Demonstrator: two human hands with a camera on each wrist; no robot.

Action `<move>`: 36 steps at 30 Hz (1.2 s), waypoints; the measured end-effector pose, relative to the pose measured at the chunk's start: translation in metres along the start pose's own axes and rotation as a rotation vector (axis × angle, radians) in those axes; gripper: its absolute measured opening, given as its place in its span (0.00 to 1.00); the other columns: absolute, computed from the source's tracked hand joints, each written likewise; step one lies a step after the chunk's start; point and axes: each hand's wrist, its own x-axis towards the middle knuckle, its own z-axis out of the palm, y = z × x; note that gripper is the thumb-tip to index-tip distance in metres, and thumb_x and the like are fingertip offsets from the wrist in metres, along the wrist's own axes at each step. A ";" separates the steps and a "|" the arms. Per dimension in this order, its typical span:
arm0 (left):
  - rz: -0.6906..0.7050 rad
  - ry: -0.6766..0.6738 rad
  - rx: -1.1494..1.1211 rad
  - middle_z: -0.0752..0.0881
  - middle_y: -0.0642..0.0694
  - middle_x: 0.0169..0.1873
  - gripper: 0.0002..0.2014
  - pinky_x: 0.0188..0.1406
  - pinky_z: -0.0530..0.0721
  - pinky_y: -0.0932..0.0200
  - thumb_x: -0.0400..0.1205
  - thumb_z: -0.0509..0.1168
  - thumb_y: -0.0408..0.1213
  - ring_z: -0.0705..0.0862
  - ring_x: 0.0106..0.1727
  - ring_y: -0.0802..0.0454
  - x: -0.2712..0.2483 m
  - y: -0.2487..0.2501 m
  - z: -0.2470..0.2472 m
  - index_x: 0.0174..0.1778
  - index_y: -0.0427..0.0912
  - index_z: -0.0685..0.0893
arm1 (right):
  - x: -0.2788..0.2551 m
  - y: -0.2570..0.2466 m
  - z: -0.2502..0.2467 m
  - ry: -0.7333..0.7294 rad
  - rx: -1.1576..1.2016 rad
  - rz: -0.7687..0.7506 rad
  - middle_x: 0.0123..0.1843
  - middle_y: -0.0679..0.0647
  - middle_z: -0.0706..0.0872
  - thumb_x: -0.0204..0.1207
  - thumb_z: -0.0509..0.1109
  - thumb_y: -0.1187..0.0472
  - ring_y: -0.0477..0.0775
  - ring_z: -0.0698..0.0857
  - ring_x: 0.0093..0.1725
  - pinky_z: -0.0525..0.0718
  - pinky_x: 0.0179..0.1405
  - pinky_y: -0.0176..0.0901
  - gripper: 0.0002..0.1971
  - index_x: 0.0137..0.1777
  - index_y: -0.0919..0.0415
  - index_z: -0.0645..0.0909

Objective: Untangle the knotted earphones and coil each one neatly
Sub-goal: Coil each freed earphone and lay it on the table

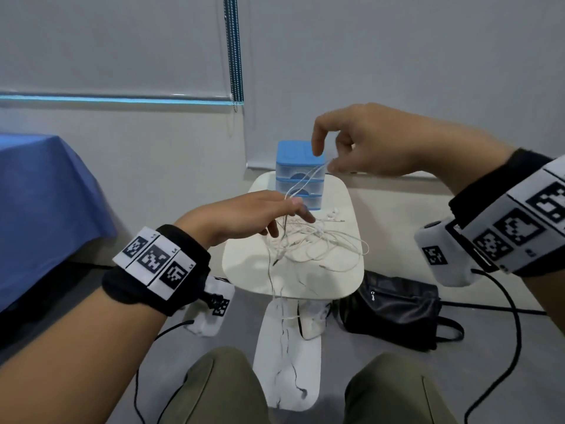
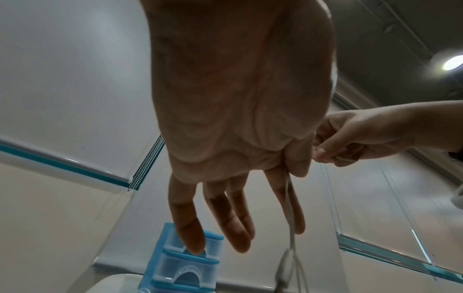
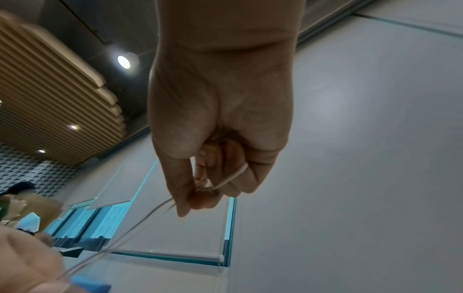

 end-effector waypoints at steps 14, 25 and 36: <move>0.128 -0.021 -0.101 0.86 0.46 0.40 0.16 0.58 0.85 0.50 0.93 0.59 0.44 0.84 0.45 0.52 0.014 -0.002 -0.019 0.58 0.44 0.92 | 0.008 0.038 -0.035 0.424 0.432 0.299 0.34 0.58 0.86 0.73 0.78 0.66 0.57 0.73 0.30 0.72 0.34 0.47 0.01 0.41 0.63 0.90; 0.203 0.135 -0.066 0.94 0.48 0.51 0.16 0.58 0.88 0.51 0.93 0.58 0.41 0.92 0.51 0.48 0.015 -0.005 -0.039 0.65 0.40 0.89 | -0.004 0.068 -0.013 0.536 0.371 0.322 0.33 0.54 0.88 0.69 0.71 0.67 0.47 0.80 0.32 0.75 0.35 0.39 0.07 0.37 0.59 0.90; 0.356 0.307 0.271 0.77 0.51 0.22 0.22 0.30 0.72 0.57 0.91 0.62 0.50 0.73 0.25 0.52 0.029 0.061 -0.082 0.36 0.42 0.87 | 0.007 0.028 0.058 -0.038 0.669 0.022 0.57 0.50 0.88 0.74 0.81 0.58 0.36 0.84 0.43 0.82 0.46 0.31 0.23 0.69 0.51 0.84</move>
